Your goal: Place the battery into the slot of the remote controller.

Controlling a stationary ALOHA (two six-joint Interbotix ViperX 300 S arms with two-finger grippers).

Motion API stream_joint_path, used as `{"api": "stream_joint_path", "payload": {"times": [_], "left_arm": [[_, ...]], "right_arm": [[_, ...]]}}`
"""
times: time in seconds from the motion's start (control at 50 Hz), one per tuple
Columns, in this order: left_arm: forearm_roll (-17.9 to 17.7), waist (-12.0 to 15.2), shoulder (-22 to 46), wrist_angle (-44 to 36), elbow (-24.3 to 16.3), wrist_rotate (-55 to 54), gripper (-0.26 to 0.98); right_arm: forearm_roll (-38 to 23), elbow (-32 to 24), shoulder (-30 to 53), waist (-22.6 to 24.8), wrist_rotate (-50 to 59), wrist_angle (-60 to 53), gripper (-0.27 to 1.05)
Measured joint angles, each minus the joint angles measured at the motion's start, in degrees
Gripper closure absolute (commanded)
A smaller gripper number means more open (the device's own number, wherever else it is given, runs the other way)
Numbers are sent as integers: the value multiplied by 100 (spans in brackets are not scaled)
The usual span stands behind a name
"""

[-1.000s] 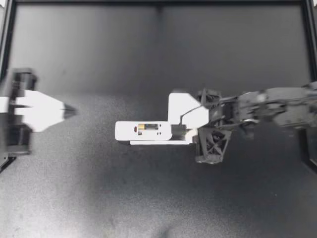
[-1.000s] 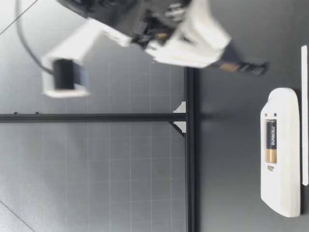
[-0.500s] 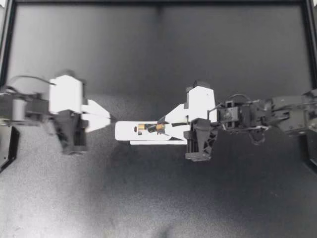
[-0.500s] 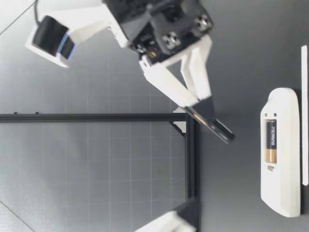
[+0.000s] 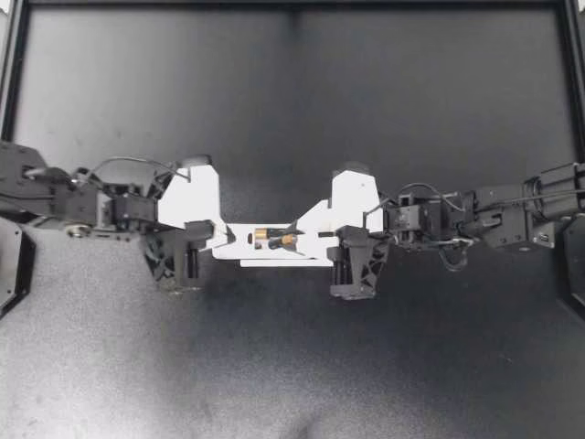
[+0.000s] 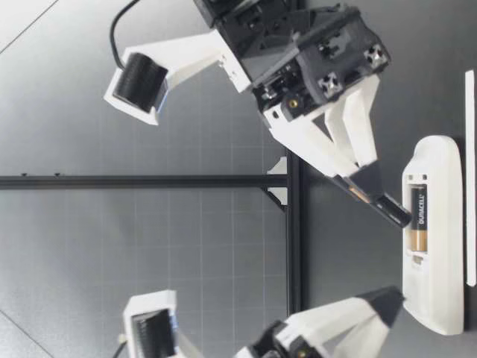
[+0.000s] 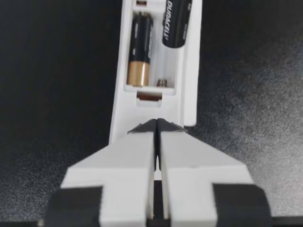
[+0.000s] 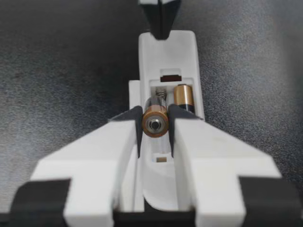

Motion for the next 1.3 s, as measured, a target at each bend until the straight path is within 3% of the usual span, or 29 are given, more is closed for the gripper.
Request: {"api": "stream_joint_path", "payload": {"times": [0.64, 1.3], "left_arm": [[0, 0, 246, 18, -62, -35, 89], [0, 0, 246, 18, -53, -44, 89]], "right_arm": [[0, -158, 167, -70, 0, 369, 69], [-176, -721, 299, -70, 0, 1608, 66]]}}
